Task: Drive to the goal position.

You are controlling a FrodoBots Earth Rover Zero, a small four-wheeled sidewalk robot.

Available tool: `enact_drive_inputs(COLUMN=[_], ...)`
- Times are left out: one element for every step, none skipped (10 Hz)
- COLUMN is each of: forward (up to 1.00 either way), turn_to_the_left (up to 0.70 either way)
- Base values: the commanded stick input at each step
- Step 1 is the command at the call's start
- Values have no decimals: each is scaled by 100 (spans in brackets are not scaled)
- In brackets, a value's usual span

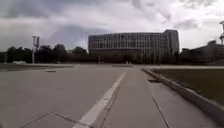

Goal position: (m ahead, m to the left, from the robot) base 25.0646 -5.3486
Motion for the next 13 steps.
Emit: enact_drive_inputs(forward=[100,100,100,100,100,100,100,100,100,100,100,100,100], turn_to_the_left=[0,0,0,0,0,0,-27,-27,-27,-27,-27,-27,-27])
